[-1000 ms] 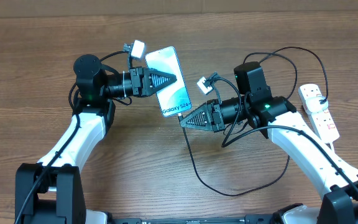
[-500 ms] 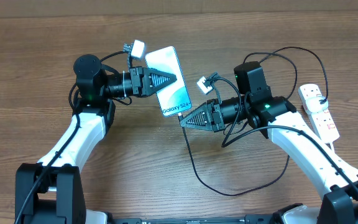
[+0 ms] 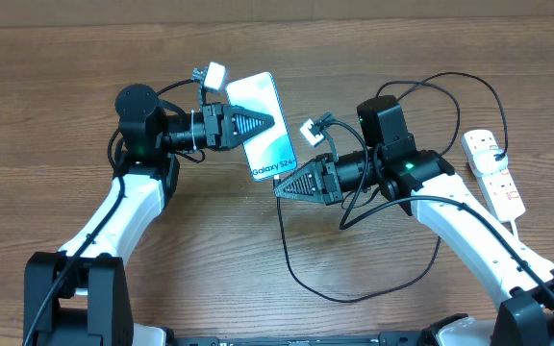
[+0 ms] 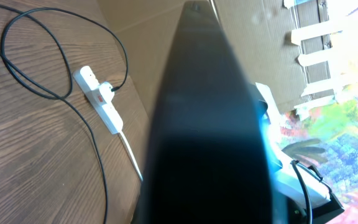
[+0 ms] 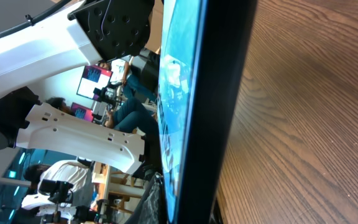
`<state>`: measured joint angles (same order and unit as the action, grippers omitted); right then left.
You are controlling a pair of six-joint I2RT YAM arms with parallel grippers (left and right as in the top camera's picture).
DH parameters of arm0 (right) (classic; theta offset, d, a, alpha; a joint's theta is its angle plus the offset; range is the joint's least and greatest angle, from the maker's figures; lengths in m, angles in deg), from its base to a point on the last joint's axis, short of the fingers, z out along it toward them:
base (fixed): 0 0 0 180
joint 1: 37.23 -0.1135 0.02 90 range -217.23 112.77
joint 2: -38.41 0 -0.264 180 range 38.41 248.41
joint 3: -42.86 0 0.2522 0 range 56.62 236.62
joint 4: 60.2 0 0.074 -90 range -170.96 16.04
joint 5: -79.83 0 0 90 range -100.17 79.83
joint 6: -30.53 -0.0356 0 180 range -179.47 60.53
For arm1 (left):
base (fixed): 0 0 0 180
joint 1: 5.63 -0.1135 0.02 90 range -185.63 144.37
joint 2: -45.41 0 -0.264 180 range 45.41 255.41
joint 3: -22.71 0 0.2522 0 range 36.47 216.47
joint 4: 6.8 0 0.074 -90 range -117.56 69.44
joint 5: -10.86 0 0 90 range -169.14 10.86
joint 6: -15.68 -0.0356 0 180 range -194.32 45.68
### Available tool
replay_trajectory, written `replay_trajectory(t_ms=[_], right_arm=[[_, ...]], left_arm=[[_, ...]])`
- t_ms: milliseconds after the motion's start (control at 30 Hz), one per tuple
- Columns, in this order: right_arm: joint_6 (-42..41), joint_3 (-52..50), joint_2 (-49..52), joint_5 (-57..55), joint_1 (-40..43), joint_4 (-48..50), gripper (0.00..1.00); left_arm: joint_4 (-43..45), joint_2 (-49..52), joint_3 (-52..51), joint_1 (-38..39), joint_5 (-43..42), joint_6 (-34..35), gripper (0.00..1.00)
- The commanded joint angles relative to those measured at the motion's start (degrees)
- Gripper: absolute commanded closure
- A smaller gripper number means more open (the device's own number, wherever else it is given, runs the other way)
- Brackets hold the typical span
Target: Plug charger to phone and switch on socket
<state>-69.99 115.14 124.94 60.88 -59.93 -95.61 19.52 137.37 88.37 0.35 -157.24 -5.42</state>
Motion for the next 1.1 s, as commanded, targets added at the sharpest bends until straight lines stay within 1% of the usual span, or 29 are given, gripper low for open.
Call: replay_trajectory(t_ms=[0,100,267,467,600,700,767,900,933,1033,1067], right_arm=[[-0.42,0.20,0.39,-2.01,0.63,0.68,0.96],[-0.44,0.20,0.39,-1.97,1.97,0.42,0.96],[-0.44,0.22,0.39,-1.95,3.21,0.44,0.96],[-0.61,0.26,0.39,-2.01,2.49,1.60,0.96],[-0.76,0.26,0.39,-2.01,2.08,4.66,0.96],[-1.51,0.26,0.39,-1.99,2.10,4.52,0.96],[-1.49,0.26,0.39,-2.01,2.10,2.67,0.87],[-1.46,0.24,0.39,-1.99,2.10,-1.75,0.69],[-1.46,0.24,0.39,-1.97,2.08,-3.54,0.62],[-1.05,0.24,0.37,-1.99,2.08,-7.08,0.49],[0.81,0.24,0.37,-1.99,2.08,-9.01,0.39]], left_arm=[[0.39,-0.35,0.81,0.85,-4.33,-0.17,0.96],[0.37,-0.35,0.81,0.85,-7.15,-2.99,0.96],[0.33,-0.35,0.81,0.85,-9.70,-4.61,0.96],[0.22,-0.35,0.81,1.11,-8.70,-4.57,0.96],[0.22,-0.35,0.81,2.69,-8.35,-4.59,0.96],[0.24,-0.35,0.81,3.43,-8.41,-4.61,0.96],[0.31,-0.35,0.81,3.13,-8.02,-4.94,0.96],[0.22,-0.35,0.81,1.18,-6.95,-8.68,0.96],[0.22,-0.35,0.81,0.26,-6.71,-10.93,0.96],[-1.40,-0.35,0.81,-0.85,-5.20,-15.13,0.96],[-2.93,-0.35,0.81,-1.20,-4.31,-17.03,0.96]])
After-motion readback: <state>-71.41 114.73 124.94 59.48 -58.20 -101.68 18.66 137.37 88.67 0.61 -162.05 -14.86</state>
